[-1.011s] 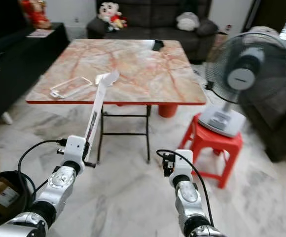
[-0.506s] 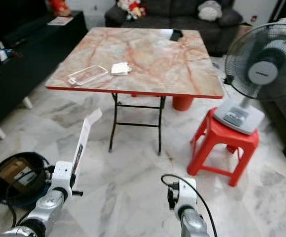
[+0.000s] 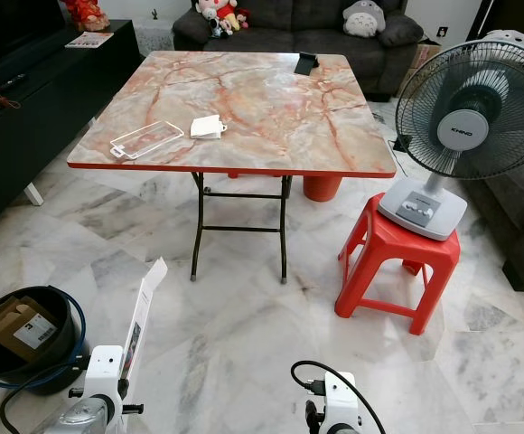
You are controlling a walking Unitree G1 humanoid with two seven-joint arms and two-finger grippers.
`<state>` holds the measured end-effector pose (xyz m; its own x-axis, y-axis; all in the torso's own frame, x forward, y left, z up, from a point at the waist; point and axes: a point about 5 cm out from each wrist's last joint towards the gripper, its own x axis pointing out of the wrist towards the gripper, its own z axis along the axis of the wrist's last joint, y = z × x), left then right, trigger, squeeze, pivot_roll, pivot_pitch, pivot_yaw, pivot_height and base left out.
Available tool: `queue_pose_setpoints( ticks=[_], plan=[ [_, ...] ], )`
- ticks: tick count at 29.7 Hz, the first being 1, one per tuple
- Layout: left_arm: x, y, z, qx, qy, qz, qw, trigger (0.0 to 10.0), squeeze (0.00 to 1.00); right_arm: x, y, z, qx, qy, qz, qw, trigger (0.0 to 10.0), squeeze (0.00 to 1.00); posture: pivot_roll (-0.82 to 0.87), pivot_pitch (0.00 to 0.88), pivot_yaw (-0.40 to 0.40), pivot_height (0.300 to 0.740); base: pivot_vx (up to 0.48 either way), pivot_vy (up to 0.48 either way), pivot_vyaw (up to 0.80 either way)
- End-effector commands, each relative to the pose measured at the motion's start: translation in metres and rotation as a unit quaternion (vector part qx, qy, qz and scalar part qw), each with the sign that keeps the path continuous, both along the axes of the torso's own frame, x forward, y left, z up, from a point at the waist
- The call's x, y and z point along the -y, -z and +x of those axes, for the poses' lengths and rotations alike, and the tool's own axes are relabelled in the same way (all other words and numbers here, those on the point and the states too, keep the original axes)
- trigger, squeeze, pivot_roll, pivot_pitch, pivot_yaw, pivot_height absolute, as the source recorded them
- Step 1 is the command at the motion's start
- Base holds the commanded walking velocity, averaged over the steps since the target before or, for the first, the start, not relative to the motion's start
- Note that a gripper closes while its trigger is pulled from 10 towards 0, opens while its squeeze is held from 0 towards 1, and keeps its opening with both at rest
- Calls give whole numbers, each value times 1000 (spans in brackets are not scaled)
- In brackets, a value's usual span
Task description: Picking trash to rubbish bin
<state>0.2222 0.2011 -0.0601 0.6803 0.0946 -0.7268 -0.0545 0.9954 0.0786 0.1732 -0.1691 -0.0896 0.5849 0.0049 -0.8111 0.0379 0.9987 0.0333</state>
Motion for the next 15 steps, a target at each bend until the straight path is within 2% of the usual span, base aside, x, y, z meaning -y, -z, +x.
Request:
queue_pose_setpoints(
  ticks=[1,15],
  plan=[
    [-4,1,-2,-10,-15,-3,1000,10000,0,0,-1,2,-2,-17,-9,1000,10000,0,9,9,-18,740,0,0,800],
    [-4,2,-4,-13,-12,-5,1000,10000,0,-8,-2,6,-5,-36,-16,999,10000,0,8,0,-8,740,0,0,767]
  ],
)
